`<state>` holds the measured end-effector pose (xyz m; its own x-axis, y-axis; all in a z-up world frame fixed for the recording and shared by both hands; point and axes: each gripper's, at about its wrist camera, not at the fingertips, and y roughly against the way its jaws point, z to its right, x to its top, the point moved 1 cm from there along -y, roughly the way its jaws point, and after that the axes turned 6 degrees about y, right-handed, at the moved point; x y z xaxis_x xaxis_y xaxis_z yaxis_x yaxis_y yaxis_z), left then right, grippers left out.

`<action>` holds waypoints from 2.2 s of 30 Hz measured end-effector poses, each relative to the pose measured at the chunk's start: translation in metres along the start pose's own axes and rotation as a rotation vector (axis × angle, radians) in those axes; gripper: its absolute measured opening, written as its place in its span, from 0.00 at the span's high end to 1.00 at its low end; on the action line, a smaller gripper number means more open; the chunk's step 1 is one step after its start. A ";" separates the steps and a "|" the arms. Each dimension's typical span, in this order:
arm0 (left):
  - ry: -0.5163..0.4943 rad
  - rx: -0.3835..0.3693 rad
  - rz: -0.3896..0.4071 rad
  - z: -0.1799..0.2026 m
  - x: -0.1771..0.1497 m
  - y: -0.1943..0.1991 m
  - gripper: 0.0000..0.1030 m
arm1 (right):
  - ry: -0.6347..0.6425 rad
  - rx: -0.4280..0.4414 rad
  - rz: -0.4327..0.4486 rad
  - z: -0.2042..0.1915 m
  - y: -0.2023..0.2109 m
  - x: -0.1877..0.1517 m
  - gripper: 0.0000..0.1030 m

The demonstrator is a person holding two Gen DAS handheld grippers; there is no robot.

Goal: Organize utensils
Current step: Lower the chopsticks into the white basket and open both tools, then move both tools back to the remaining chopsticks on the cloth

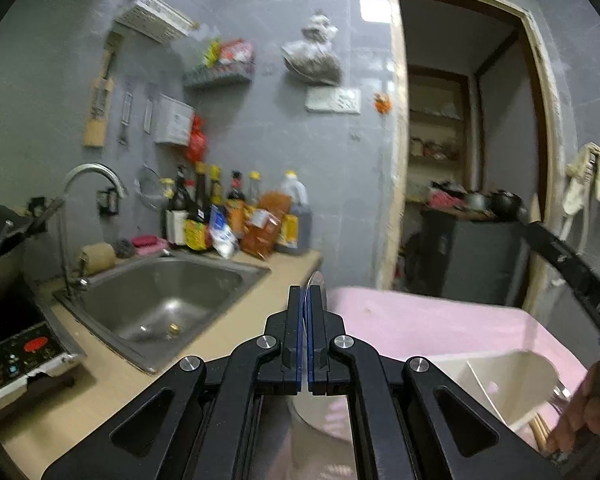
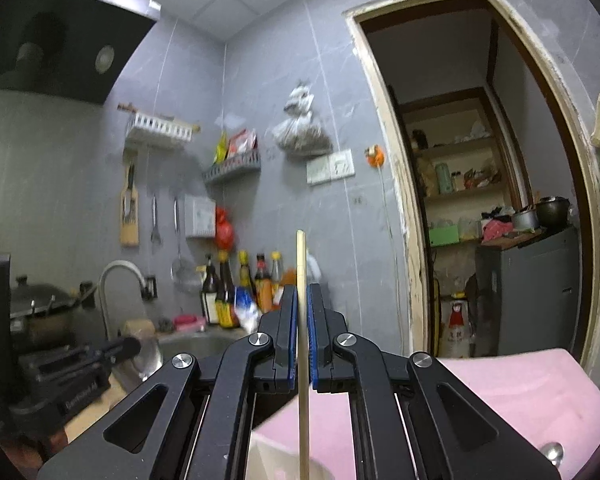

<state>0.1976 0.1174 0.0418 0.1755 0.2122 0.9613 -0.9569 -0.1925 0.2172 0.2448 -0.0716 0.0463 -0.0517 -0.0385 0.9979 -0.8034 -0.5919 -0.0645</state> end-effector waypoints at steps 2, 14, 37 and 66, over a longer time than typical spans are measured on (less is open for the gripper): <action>0.001 -0.037 -0.031 0.001 -0.003 0.002 1.00 | -0.002 0.008 -0.035 0.001 0.002 -0.004 0.96; 0.063 -0.212 -0.085 0.013 0.011 0.027 0.71 | -0.014 0.021 -0.125 0.010 0.038 -0.001 0.55; -0.118 -0.485 -0.150 0.139 -0.013 0.062 0.15 | 0.149 -0.318 -0.178 0.096 0.150 0.030 0.00; -0.273 -0.498 -0.775 0.224 -0.128 -0.045 0.72 | -0.117 -0.146 -0.863 0.174 0.087 -0.105 0.56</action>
<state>0.2700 -0.1154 -0.0528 0.7886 -0.1326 0.6005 -0.5296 0.3498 0.7728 0.2830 -0.2591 -0.0639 0.6629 0.2874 0.6914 -0.6024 -0.3438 0.7204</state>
